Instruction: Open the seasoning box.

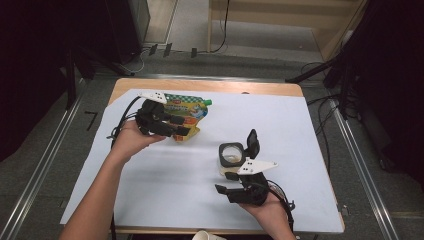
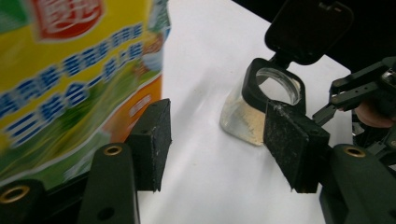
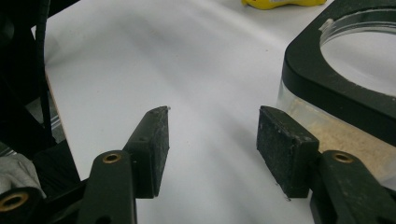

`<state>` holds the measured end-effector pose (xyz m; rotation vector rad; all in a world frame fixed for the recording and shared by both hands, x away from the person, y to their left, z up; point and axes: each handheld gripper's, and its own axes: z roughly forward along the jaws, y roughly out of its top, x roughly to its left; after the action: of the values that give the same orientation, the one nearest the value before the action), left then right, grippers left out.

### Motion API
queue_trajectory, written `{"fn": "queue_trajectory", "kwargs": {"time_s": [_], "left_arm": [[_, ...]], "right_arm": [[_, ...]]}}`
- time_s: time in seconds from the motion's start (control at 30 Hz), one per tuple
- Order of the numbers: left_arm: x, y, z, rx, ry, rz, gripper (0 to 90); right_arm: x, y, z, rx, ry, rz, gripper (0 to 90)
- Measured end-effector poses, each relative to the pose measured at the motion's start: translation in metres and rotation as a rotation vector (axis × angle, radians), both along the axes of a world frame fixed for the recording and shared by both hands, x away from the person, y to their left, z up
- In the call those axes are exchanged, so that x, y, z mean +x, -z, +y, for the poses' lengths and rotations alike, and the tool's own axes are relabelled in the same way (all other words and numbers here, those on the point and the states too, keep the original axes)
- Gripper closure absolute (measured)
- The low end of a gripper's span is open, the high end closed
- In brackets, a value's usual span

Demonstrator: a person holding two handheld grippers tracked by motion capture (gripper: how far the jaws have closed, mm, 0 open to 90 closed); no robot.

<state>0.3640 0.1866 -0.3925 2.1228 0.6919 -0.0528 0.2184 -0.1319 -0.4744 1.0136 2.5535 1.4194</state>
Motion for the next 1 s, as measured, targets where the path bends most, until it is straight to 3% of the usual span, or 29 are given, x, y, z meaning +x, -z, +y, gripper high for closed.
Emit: {"fn": "queue_trajectory", "kwargs": {"time_s": [0.4, 0.67, 0.87, 1.0], "left_arm": [[0.006, 0.001, 0.033, -0.002, -0.054, -0.003, 42.9], [0.007, 0.001, 0.052, 0.022, -0.082, 0.007, 42.9], [0.011, 0.004, 0.059, 0.050, -0.132, -0.004, 42.4], [0.017, 0.009, 0.054, 0.047, -0.126, 0.002, 42.0]], "right_arm": [[0.000, 0.001, 0.000, -0.005, -0.001, 0.003, 45.3], [0.000, 0.002, 0.001, -0.009, -0.005, 0.008, 45.3], [0.000, 0.003, 0.002, -0.012, -0.007, 0.013, 45.4], [0.000, 0.004, 0.003, -0.015, -0.007, 0.015, 45.4]]}}
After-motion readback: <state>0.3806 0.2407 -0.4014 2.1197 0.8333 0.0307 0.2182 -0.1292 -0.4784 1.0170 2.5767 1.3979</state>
